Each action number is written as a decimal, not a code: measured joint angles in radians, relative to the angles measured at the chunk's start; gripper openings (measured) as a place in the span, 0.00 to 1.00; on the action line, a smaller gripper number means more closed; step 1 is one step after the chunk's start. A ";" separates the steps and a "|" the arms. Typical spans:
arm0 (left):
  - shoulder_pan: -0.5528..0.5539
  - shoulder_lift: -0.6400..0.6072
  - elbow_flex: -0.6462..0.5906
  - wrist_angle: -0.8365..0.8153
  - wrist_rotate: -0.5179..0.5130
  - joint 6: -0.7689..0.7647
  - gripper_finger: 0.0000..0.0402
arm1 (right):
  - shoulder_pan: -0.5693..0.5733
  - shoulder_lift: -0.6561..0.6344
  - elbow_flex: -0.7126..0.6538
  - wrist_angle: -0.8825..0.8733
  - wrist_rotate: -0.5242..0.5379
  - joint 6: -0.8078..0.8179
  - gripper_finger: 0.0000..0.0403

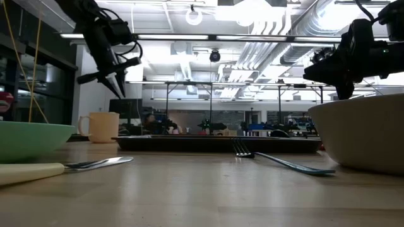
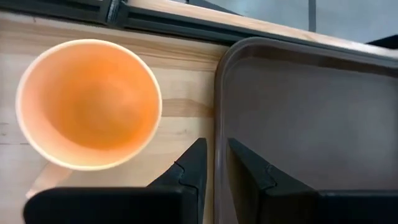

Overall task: Set up tray
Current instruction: Put the yellow mug on the brown serving tray

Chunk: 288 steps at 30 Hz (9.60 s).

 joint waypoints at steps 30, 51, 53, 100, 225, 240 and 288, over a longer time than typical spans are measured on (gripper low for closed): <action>-0.067 0.018 0.000 -0.097 -0.144 -0.036 0.23 | 0.000 0.000 0.000 -0.025 -0.002 0.024 0.14; -0.067 0.075 0.000 -0.089 -0.148 0.104 0.23 | 0.000 0.000 0.001 -0.027 -0.001 0.000 0.14; -0.067 0.095 0.000 -0.087 -0.147 0.105 0.23 | 0.000 0.000 0.001 -0.027 -0.001 0.006 0.14; -0.028 0.253 0.183 -0.184 -0.215 0.199 0.23 | 0.000 0.000 0.001 -0.026 0.051 0.010 0.14; -0.222 0.358 0.533 -0.439 -0.195 0.149 0.03 | 0.000 0.000 0.000 -0.025 0.093 -0.001 0.14; -0.297 0.358 0.543 -0.406 -0.164 0.097 0.03 | 0.000 0.000 0.000 -0.025 0.093 -0.001 0.14; -0.297 0.663 1.125 -0.644 -0.235 0.254 0.03 | 0.000 0.000 0.000 -0.026 0.098 -0.019 0.14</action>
